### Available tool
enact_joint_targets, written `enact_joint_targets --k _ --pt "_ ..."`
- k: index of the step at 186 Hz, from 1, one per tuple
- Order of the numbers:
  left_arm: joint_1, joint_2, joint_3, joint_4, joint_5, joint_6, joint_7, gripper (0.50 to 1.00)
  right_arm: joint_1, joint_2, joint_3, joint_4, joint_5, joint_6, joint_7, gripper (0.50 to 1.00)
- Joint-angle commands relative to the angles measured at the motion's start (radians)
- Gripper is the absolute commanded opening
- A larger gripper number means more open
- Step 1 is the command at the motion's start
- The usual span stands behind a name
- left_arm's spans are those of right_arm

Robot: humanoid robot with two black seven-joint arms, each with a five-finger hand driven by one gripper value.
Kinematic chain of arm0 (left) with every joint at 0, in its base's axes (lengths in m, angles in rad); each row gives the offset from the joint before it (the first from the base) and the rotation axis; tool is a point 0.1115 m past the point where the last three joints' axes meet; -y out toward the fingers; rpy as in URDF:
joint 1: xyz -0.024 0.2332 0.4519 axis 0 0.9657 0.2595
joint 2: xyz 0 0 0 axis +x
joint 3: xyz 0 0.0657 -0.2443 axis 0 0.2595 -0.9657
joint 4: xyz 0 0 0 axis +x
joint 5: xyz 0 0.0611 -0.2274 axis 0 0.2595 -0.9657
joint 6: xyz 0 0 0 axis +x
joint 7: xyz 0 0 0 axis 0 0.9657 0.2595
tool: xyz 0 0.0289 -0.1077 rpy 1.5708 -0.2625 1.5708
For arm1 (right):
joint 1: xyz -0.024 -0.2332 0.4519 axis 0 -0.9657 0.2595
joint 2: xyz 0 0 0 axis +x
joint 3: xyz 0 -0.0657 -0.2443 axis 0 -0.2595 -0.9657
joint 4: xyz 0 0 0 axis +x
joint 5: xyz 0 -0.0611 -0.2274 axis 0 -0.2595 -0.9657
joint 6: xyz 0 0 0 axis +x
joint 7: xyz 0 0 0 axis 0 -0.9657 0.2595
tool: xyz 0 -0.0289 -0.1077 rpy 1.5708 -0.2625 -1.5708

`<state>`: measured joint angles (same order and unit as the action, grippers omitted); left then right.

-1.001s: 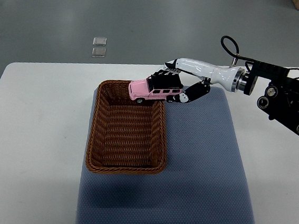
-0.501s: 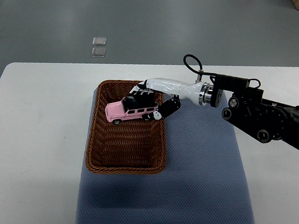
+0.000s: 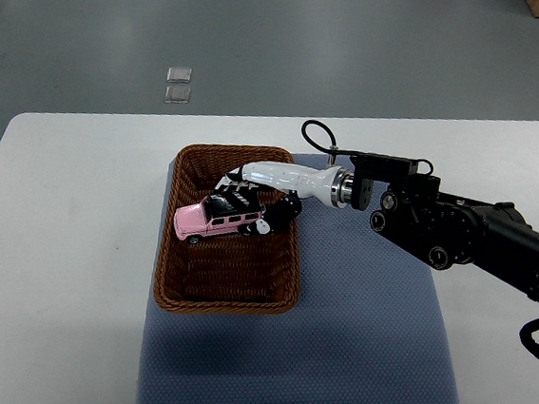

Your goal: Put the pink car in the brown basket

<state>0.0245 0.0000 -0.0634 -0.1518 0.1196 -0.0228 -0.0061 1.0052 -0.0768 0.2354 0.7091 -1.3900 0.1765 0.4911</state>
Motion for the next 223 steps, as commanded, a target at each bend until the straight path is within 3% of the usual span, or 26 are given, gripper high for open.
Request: enact_joint_targets --k 1,19,36,72,89,94,113,144,183,223 --pt "0.000 0.000 0.000 0.000 0.000 0.000 0.000 1.000 -0.004 0.002 0.001 0.000 0.013 -0.002 0.001 0.651" --pt "0.000 0.000 0.000 0.000 0.000 0.000 0.000 1.000 -0.010 -0.001 0.012 0.001 0.022 -0.002 0.001 0.784" --pt "0.000 0.000 0.000 0.000 0.000 0.000 0.000 1.000 -0.008 -0.014 0.016 0.001 0.026 0.000 0.001 0.846" --pt "0.000 0.000 0.000 0.000 0.000 0.000 0.000 1.000 0.003 -0.037 0.021 0.001 0.186 0.011 0.000 0.850" --pt "0.000 0.000 -0.001 0.000 0.000 0.000 0.000 1.000 0.019 -0.064 0.032 0.001 0.310 0.018 -0.023 0.870" --pt "0.000 0.000 0.000 0.000 0.000 0.000 0.000 1.000 0.026 -0.077 0.033 0.001 0.353 0.018 -0.036 0.897" --pt "0.000 0.000 -0.001 0.000 0.000 0.000 0.000 1.000 0.033 -0.112 0.045 0.007 0.467 0.015 -0.040 0.907" --pt "0.000 0.000 -0.001 0.000 0.000 0.000 0.000 1.000 0.030 -0.141 0.122 0.004 0.608 0.075 -0.051 0.913" --pt "0.000 0.000 0.000 0.000 0.000 0.000 0.000 1.000 -0.057 -0.153 0.294 0.000 0.861 0.087 -0.246 0.913" --pt "0.000 0.000 0.000 0.000 0.000 0.000 0.000 1.000 -0.128 -0.149 0.361 -0.042 1.125 0.064 -0.359 0.913"
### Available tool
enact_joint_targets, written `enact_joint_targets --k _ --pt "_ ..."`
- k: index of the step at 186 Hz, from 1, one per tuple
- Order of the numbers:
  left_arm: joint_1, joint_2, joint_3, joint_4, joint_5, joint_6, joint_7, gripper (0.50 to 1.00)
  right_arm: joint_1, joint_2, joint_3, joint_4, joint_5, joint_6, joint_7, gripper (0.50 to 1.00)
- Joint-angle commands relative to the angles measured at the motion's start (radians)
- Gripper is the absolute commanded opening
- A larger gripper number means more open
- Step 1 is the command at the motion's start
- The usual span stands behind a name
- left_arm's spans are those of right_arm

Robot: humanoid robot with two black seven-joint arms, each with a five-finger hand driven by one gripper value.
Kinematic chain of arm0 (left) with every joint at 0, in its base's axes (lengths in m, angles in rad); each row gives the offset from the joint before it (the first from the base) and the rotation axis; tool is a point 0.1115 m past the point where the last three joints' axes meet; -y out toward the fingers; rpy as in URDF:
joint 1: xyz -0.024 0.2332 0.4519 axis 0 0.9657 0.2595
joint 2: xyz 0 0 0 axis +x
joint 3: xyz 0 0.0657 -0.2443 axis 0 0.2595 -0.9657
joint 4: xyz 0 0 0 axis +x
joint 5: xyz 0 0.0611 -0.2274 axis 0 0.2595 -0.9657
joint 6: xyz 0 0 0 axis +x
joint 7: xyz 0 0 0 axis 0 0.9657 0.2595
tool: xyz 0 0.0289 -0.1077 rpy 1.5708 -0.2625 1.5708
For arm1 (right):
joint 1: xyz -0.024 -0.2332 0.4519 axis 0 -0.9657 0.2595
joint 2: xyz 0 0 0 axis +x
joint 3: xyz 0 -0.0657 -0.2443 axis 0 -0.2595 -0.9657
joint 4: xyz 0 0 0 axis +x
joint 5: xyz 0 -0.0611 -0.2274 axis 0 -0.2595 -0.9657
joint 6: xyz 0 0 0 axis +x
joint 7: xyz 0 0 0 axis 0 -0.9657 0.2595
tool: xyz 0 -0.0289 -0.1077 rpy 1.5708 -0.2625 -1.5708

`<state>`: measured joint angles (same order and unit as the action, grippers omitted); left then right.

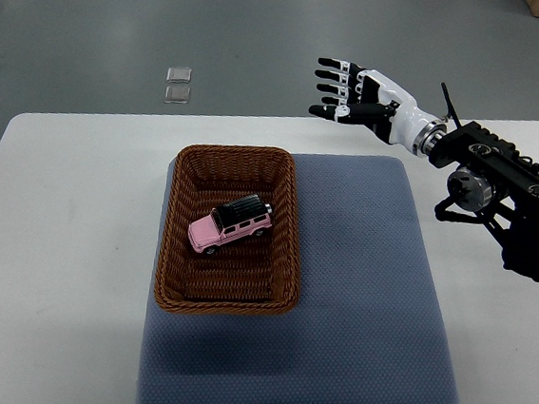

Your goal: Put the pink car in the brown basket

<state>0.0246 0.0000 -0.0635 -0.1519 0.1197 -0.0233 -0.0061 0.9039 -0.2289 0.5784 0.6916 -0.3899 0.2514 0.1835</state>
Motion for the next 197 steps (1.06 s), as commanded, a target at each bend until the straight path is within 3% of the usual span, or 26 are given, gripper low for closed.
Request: enact_joint_targets --k 1,72,197 --pt "0.000 0.000 -0.001 0.000 0.000 0.000 0.000 1.000 -0.026 0.003 0.020 -0.029 0.140 -0.011 -0.055 0.913" --pt "0.000 0.000 0.001 0.000 0.000 0.000 0.000 1.000 -0.094 0.011 0.021 -0.119 0.477 0.012 -0.099 0.913" --pt "0.000 0.000 0.001 0.000 0.000 0.000 0.000 1.000 -0.123 -0.003 0.024 -0.121 0.493 0.134 -0.084 0.913"
